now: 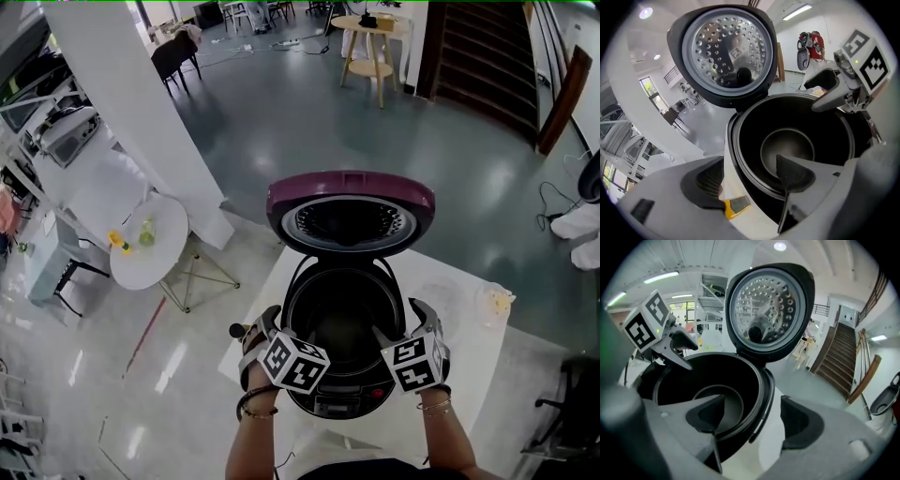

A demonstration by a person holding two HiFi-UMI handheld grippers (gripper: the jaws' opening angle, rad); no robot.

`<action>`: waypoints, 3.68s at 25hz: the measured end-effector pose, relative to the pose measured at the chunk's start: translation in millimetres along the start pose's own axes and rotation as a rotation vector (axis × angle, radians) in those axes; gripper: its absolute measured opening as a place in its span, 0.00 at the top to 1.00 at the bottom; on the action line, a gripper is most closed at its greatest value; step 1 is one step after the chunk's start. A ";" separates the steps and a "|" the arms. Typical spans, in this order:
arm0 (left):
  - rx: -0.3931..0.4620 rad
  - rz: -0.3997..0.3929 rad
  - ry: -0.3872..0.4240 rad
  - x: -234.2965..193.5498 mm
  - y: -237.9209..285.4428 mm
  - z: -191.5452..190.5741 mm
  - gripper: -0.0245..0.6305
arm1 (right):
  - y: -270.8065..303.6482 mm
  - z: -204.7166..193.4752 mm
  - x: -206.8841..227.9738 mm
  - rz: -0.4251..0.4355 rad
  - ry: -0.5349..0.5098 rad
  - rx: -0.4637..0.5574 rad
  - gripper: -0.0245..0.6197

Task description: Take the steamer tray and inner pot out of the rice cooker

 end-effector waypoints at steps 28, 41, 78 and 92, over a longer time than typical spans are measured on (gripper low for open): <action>-0.074 0.099 0.045 -12.9 22.4 13.6 0.73 | 19.0 9.0 -1.3 -0.083 -0.218 -0.061 0.73; 0.272 0.179 -0.154 -24.2 -67.5 42.6 0.88 | -56.4 46.3 -1.2 -0.208 -0.040 0.264 0.84; 0.925 -0.137 0.035 184.0 -219.5 131.0 0.93 | -340.1 -87.5 26.3 -0.615 0.274 0.439 0.87; 0.621 -0.260 -0.007 308.9 -131.5 105.4 0.94 | -359.6 -208.6 69.1 -0.532 0.352 0.144 0.87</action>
Point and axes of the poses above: the fingertips, and each gripper's own axes: y forward along the fingers, x to its right, z out of its top, the point moved 8 cm from there along -y, backward along the fingers, and after that the axes turned 9 degrees about x, right-handed, at the moved point
